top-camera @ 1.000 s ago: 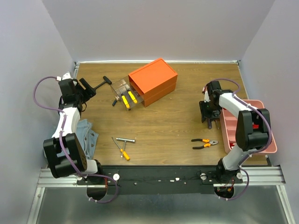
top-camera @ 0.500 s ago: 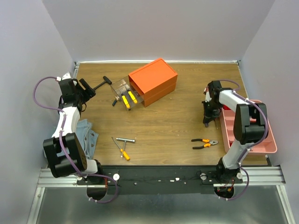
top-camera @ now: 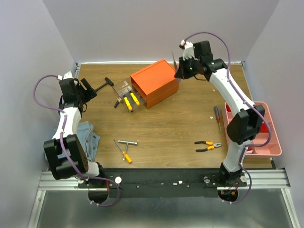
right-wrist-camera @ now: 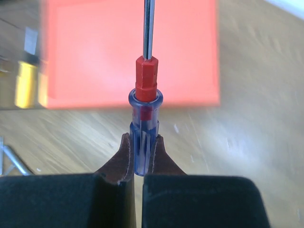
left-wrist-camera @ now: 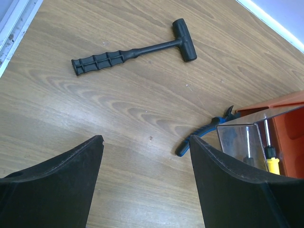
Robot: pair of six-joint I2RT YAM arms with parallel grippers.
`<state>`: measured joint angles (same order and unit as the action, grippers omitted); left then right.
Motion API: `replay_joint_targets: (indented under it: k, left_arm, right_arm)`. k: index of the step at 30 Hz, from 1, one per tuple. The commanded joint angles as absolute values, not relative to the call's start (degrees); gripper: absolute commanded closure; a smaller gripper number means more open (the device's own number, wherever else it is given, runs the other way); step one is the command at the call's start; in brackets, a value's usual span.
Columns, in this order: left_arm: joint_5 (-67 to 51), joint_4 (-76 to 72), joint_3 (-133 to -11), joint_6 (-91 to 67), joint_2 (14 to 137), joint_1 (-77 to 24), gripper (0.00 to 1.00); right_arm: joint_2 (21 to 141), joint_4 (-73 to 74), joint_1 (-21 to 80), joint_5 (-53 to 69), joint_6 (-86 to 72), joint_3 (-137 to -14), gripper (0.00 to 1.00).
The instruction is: Sort the tools into containers
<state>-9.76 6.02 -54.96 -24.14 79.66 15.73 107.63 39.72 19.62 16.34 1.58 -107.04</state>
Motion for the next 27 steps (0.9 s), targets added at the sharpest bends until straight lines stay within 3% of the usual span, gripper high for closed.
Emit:
replay_joint_targets:
  k: [1,9,19,23,25,27]
  left_arm:
    - [-10.02,6.06,-56.69,-22.24,79.98,15.56,0.17]
    - [-11.60,8.53,-60.11,-22.58,82.35,15.12,0.18]
    - [-13.62,5.45,-57.31,-28.30,81.21,14.68,0.18]
    - [-13.71,4.92,-55.46,-28.74,79.37,14.50,0.18]
    - [-13.54,4.40,-54.50,-29.09,78.40,14.42,0.18]
    - [-13.45,3.26,-53.88,-30.14,77.87,14.33,0.18]
  right_arm:
    - [116.88,40.24,23.81,33.46,5.97,-119.77,0.99]
    - [125.85,36.48,33.21,40.07,4.75,-128.22,0.99]
    - [133.06,36.21,39.99,34.11,4.48,-134.21,0.97]
    - [133.60,38.23,40.17,30.51,5.71,-133.77,0.72]
    - [132.28,40.15,40.17,28.31,7.38,-133.07,0.50]
    - [128.52,40.69,40.08,27.17,9.13,-131.67,0.35]
